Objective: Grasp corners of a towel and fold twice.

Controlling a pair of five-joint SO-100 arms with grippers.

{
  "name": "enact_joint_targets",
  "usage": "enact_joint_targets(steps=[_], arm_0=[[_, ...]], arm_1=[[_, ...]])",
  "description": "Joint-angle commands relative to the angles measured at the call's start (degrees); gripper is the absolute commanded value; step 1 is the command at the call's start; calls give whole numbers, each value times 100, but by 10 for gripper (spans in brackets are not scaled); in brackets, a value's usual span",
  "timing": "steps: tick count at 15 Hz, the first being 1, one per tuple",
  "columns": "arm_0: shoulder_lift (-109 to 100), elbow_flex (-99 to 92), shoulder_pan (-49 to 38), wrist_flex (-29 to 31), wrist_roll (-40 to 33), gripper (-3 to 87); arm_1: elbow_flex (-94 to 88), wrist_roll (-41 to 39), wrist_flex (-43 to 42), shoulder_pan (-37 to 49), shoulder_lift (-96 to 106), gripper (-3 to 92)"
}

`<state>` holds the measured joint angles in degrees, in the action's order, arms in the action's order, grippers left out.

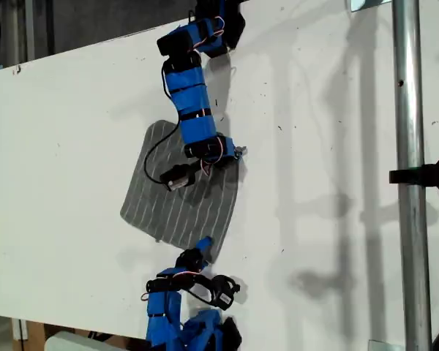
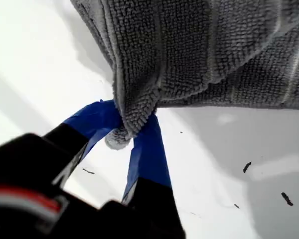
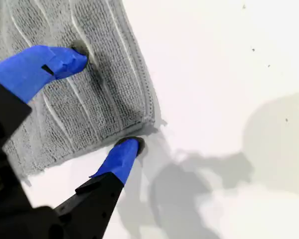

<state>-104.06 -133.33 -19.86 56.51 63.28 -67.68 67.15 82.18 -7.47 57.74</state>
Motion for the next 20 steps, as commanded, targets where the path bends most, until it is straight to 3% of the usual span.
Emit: enact_joint_targets(steps=[1,4,6,10,13,15,18,20], arm_0=[[686,413,-70,-26,114,264],[1749,1424,-35,642,237,142],[1802,1538,35,659,272,-17],[1652,1608,246,642,422,-27],[624,1793,492,1310,475,-27],[-202,1969,1151,1819,896,-27],[-1099,2391,2733,2259,2408,-28],[-1169,2549,2830,2470,2575,-28]], arm_1=[[9,62,-35,-88,606,-2],[-79,70,-70,-79,729,-2],[-132,70,-70,-70,782,-2],[-202,70,-70,-26,861,-2],[-202,97,-26,-97,1169,-2],[-132,316,-193,-519,1310,-2],[1099,677,-404,-1362,791,-2],[1397,721,-149,-1345,923,-2]])
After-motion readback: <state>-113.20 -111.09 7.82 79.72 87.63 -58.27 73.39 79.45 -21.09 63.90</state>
